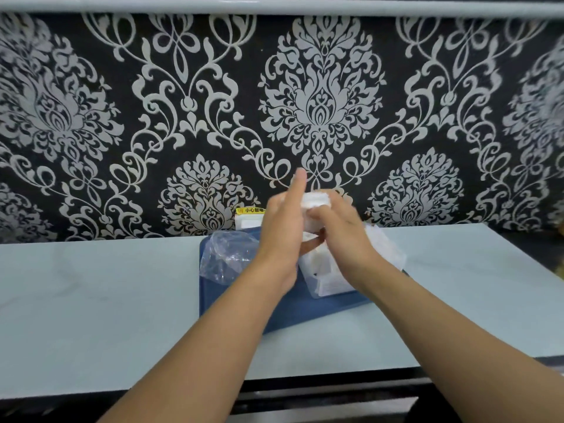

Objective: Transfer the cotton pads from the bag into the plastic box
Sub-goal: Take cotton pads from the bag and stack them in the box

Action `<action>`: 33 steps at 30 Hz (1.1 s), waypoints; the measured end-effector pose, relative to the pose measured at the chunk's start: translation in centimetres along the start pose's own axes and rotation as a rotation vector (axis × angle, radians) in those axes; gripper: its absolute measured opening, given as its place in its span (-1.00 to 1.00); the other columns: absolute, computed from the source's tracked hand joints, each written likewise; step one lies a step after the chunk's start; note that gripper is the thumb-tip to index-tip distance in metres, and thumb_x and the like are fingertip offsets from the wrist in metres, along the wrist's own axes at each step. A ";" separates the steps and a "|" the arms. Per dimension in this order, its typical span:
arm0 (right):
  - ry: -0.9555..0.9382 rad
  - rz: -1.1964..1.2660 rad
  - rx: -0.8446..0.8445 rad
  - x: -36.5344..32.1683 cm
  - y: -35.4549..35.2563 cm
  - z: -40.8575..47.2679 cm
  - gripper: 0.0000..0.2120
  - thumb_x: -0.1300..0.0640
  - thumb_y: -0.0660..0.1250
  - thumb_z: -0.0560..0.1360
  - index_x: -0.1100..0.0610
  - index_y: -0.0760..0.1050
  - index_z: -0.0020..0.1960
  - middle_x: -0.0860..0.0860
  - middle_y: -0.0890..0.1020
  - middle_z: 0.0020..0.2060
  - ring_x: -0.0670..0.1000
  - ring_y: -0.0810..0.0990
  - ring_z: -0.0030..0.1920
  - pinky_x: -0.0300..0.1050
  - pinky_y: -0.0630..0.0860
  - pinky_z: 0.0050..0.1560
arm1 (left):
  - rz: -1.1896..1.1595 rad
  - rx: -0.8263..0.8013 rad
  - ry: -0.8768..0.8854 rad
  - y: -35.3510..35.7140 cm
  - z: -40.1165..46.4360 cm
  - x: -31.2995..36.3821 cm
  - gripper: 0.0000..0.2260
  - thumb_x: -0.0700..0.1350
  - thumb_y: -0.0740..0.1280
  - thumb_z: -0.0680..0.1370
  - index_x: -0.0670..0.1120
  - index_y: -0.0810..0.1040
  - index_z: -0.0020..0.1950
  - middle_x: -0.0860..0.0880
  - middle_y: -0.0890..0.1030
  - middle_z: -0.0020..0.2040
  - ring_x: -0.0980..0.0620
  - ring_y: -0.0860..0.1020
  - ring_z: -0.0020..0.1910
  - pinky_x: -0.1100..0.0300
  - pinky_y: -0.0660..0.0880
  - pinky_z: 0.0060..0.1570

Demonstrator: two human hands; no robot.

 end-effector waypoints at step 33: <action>0.229 -0.167 -0.165 2.4 -3.2 1.7 -0.84 0.27 0.49 0.46 0.34 0.66 0.00 0.23 0.70 -0.12 0.10 0.67 -0.08 0.05 0.58 0.10 | 0.294 -0.168 -0.057 -0.3 2.0 -2.5 -0.76 0.07 0.19 0.69 -0.06 0.50 0.20 -0.11 0.67 0.14 -0.02 0.70 0.03 -0.02 0.67 0.04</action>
Point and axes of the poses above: each hand's wrist, its own z-axis towards the middle knuckle, its own y-axis out of the palm, x = y × z, the point moved 7 cm from there along z, towards the middle knuckle
